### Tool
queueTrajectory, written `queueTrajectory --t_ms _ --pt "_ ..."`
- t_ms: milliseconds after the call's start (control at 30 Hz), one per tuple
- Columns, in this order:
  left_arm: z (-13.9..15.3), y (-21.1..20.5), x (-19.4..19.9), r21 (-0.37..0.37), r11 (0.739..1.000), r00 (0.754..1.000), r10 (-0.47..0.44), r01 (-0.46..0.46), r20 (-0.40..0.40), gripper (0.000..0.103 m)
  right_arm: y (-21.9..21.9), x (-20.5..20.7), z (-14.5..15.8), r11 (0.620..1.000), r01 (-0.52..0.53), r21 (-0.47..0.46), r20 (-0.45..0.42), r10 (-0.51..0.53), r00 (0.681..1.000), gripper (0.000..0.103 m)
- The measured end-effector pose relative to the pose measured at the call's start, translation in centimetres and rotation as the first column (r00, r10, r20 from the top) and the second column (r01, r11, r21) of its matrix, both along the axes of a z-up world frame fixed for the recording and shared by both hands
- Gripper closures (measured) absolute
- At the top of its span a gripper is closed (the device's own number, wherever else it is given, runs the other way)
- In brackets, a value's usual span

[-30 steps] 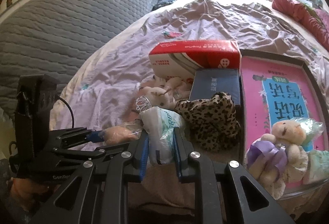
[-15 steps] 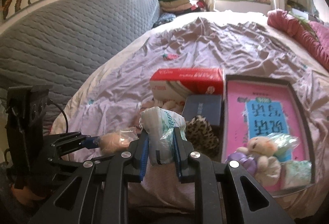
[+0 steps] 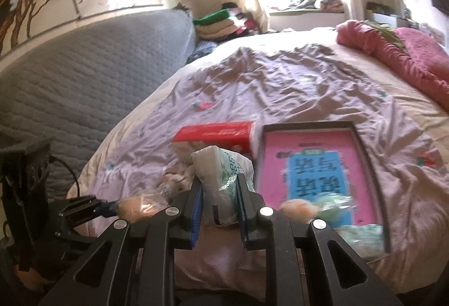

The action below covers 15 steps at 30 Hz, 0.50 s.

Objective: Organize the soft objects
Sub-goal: 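Carry the bread roll with the left gripper while the right carries the wipes pack over the tray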

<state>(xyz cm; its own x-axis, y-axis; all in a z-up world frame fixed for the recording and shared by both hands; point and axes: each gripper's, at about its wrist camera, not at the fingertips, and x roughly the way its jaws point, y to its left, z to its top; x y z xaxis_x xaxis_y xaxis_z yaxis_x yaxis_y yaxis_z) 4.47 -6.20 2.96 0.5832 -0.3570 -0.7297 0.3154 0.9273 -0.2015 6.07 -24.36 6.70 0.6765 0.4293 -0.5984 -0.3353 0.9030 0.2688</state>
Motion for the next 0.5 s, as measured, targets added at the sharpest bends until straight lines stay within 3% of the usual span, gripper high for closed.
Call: queueTrajectory --t_ms 500 --pt "2.2 -8.0 0.9 0.093 0.992 0.994 -0.095 0.089 0.056 0.051 -7.2 -1.0 1.4 0.989 0.128 0.075 0.048 -0.131 0.990 0.081"
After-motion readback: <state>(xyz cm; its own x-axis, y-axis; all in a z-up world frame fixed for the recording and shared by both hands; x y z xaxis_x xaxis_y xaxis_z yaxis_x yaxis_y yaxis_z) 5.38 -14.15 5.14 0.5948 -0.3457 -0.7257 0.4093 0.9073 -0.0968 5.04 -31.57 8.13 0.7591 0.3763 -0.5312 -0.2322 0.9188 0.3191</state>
